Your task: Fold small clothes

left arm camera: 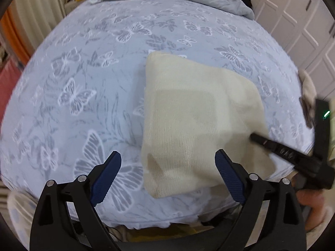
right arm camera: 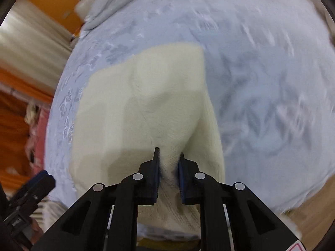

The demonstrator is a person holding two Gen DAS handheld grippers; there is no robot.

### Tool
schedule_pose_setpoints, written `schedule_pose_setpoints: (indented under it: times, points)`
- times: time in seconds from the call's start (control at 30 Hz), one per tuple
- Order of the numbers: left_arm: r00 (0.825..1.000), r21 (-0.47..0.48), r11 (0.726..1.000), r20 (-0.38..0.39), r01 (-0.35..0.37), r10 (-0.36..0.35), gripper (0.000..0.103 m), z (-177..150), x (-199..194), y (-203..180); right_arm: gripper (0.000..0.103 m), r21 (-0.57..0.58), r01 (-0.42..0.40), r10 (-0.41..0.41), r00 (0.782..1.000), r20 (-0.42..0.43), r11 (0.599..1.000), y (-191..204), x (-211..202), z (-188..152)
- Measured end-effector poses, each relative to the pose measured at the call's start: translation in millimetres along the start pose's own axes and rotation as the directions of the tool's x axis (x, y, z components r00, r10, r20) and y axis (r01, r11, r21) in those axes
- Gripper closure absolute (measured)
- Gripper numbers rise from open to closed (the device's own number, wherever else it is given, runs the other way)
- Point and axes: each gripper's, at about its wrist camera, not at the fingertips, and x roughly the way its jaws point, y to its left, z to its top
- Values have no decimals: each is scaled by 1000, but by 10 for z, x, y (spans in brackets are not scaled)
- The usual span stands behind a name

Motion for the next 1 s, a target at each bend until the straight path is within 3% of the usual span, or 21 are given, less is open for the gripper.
schedule_pose_setpoints:
  times: [0.1,0.17,0.2,0.27,0.3,0.37,0.4,0.47,0.63,0.77,0.87,0.9,1.0]
  points:
    - [1000,28,1000,2,-13,13,14,-4,23,-45,90,21,-2,1,999,39,1000,-76,-83,54]
    - [1000,22,1000,-2,-8,8,14,-4,59,-42,89,36,62,-57,992,-114,997,-253,334,-10]
    - [1000,17,1000,-3,-7,7,14,0,74,-43,86,43,59,-52,987,-153,997,-306,476,-61]
    - [1000,11,1000,-13,-8,9,14,10,117,-47,84,74,25,-16,992,-124,997,-326,401,-52]
    - [1000,11,1000,-13,-9,10,14,9,125,-49,76,93,9,2,993,-117,996,-328,342,-28]
    - [1000,7,1000,-15,-17,17,14,16,149,-29,51,137,4,6,998,-68,991,-343,212,5]
    - [1000,2,1000,-20,-12,12,14,20,167,-19,32,150,1,5,999,-42,989,-366,163,10]
    - [999,-16,1000,-35,-1,1,13,39,226,11,28,165,-18,25,999,-41,986,-431,185,21]
    - [985,-143,985,-132,92,-111,12,134,584,197,28,226,-38,73,986,-148,973,-565,518,-83]
    - [953,-301,935,-172,189,-248,7,154,923,431,17,365,-203,273,950,-154,909,-678,726,-147]
    - [929,-351,902,-174,250,-325,5,153,1126,497,12,379,-258,331,933,-140,889,-697,815,-140]
    - [917,-362,891,-180,273,-355,5,162,1207,510,5,384,-284,357,925,-131,879,-696,837,-137]
    - [868,-434,835,-201,337,-455,5,156,1412,560,5,419,-350,421,903,-87,838,-726,914,-108]
